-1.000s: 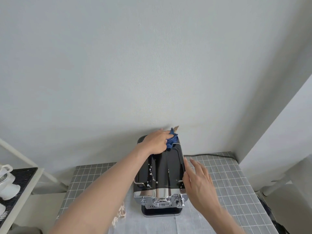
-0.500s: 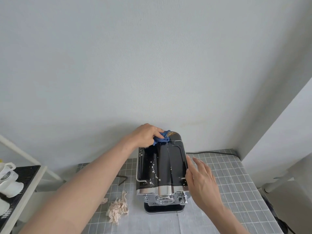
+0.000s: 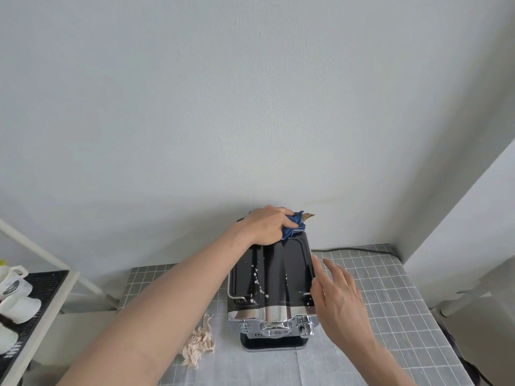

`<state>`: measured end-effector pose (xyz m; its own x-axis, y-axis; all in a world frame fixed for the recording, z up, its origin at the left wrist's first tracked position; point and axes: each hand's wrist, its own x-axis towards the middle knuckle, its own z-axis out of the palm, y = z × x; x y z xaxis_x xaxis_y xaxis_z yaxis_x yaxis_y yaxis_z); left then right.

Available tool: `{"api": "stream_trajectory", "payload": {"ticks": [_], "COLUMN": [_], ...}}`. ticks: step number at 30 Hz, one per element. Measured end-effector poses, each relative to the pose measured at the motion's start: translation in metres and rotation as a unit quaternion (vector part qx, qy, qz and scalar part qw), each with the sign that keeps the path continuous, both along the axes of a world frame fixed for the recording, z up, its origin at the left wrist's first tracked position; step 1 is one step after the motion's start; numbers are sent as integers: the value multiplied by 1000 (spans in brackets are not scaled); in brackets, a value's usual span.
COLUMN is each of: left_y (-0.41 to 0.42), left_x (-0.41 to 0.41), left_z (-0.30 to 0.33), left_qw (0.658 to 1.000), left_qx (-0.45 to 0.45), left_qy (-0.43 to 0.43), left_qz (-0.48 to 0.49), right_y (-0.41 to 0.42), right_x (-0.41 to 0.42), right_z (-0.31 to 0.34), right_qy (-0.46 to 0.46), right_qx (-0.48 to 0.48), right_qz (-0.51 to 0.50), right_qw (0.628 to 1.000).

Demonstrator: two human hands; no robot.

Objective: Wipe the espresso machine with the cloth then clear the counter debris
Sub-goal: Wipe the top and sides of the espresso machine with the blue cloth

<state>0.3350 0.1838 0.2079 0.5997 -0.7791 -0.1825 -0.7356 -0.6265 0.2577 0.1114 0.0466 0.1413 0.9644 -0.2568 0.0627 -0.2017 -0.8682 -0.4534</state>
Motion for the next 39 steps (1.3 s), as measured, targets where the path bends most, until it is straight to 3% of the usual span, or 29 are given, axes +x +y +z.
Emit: {"api": "stream_trajectory", "payload": {"ticks": [10, 19, 23, 30, 39], "left_y": [43, 13, 49, 111, 24], "left_x": [22, -6, 4, 24, 21], "left_z": [2, -10, 6, -5, -8], "left_qw": [998, 999, 992, 974, 988], "left_qx": [-13, -38, -82, -71, -87], "left_qy": [-66, -2, 39, 64, 46], "left_qz": [10, 12, 92, 205, 121], "right_y": [2, 0, 2, 2, 1], "right_x": [1, 1, 0, 1, 1], "right_z": [1, 2, 1, 2, 4], "right_qy": [7, 12, 15, 16, 17], "right_qx": [10, 6, 10, 29, 31], "right_qz": [-2, -2, -3, -3, 1], "right_qw": [1000, 1000, 1000, 999, 999]}}
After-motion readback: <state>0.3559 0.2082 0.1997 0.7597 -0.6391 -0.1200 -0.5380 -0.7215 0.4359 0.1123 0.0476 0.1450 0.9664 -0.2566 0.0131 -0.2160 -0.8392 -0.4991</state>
